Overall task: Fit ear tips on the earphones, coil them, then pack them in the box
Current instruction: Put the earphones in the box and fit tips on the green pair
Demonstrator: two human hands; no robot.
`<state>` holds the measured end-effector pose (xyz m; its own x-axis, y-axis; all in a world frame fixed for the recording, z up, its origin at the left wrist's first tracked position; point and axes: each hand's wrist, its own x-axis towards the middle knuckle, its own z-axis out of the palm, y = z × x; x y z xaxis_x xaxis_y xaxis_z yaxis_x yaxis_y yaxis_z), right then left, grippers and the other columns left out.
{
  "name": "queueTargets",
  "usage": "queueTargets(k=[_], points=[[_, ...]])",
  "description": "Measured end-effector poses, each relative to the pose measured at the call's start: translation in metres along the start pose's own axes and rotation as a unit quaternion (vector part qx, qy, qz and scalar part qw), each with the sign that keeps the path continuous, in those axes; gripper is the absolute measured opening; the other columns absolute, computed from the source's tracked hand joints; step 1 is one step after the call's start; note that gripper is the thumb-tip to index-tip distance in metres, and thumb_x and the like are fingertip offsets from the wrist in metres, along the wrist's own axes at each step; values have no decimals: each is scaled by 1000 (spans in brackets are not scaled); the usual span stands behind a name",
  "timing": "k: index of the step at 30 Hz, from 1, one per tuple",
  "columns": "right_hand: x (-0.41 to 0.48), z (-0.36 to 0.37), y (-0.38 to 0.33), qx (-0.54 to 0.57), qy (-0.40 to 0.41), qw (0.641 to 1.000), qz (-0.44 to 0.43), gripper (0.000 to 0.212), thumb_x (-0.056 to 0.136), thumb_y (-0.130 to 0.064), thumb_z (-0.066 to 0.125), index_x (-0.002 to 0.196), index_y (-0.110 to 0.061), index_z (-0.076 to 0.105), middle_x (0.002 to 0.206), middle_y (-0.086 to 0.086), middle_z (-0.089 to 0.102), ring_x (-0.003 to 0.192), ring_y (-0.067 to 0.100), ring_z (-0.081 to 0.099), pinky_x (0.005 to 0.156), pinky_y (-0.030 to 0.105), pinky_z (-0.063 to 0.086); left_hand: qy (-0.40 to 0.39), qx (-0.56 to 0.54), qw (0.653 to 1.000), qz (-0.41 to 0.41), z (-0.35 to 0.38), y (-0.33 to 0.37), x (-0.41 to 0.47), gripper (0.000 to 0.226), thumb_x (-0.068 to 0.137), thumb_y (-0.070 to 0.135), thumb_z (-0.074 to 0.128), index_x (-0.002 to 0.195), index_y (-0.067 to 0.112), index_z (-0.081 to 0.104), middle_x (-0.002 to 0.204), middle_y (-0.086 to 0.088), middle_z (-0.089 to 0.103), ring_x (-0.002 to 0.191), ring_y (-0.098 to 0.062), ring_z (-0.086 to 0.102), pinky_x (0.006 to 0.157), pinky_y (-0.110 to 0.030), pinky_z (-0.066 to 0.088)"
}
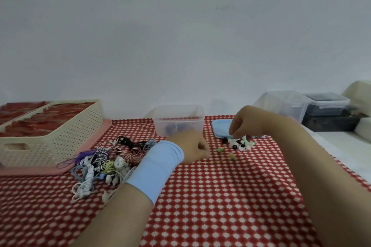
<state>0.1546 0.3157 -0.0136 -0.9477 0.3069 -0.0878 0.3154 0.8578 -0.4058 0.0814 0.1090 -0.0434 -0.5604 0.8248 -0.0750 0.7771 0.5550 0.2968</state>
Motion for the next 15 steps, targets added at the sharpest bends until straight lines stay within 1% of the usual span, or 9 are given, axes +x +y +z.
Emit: queueTargets(k=[1, 3, 5, 7, 9, 10, 12, 13, 15], points=[[1, 2, 1, -7, -5, 1000, 6, 24, 84, -11, 78, 73, -33, 75, 84, -8, 74, 59, 9, 70, 60, 24, 53, 13, 14, 1000, -20, -1, -2, 2, 22, 93, 37, 60, 90, 21, 75, 94, 7, 70, 88, -13, 63, 90, -33, 50], [2, 7, 1, -12, -9, 1000, 10, 23, 85, -12, 78, 74, -32, 76, 85, -9, 73, 60, 10, 68, 62, 23, 51, 37, 88, 993, -68, -7, -5, 2, 35, 93, 42, 57, 71, 16, 64, 74, 3, 61, 76, -18, 59, 76, -32, 49], [5, 12, 1, -11, -3, 1000, 11, 17, 86, -13, 77, 82, -29, 78, 90, -6, 74, 68, 12, 69, 64, 23, 52, 53, 143, 984, -93, -13, -4, 1, 39, 93, 46, 55, 67, 16, 58, 70, 1, 58, 72, -20, 58, 70, -32, 48], [8, 15, 3, -4, 11, 1000, 10, 17, 87, -13, 76, 84, -29, 80, 97, -4, 74, 79, 16, 70, 70, 26, 56, 89, 143, 982, -84, -15, -1, 0, 29, 90, 42, 60, 76, 17, 64, 81, 1, 64, 79, -19, 61, 76, -33, 52], [11, 17, 7, 7, 27, 1000, 9, 22, 87, -12, 75, 81, -32, 79, 102, -4, 74, 87, 17, 70, 78, 29, 58, 144, 105, 983, -50, -11, 2, 1, 9, 88, 32, 66, 89, 23, 67, 100, 2, 65, 92, -17, 60, 88, -35, 52], [12, 17, 8, 10, 34, 999, 7, 23, 87, -12, 75, 81, -33, 78, 104, -4, 74, 90, 17, 69, 79, 28, 56, 154, 84, 984, -29, -7, 4, 3, 9, 88, 27, 67, 97, 28, 68, 110, 4, 63, 101, -16, 58, 94, -36, 50], [12, 18, 11, 15, 44, 999, 3, 21, 88, -11, 73, 86, -31, 79, 106, -5, 72, 94, 16, 68, 77, 25, 52, 115, 60, 992, 3, 2, 7, 6, 24, 91, 23, 65, 112, 33, 69, 123, 8, 60, 112, -15, 55, 102, -35, 45], [12, 19, 12, 17, 48, 999, 1, 20, 88, -11, 73, 88, -29, 80, 107, -6, 71, 95, 15, 67, 76, 24, 50, 82, 61, 995, 10, 6, 8, 8, 28, 92, 22, 65, 117, 33, 69, 126, 9, 61, 112, -14, 56, 102, -34, 46], [12, 18, 14, 16, 56, 998, 2, 18, 88, -11, 73, 90, -28, 80, 105, -6, 69, 97, 15, 65, 79, 25, 50, 33, 68, 997, 10, 10, 7, 12, 27, 92, 23, 65, 117, 31, 71, 125, 10, 63, 108, -13, 59, 102, -33, 47]])
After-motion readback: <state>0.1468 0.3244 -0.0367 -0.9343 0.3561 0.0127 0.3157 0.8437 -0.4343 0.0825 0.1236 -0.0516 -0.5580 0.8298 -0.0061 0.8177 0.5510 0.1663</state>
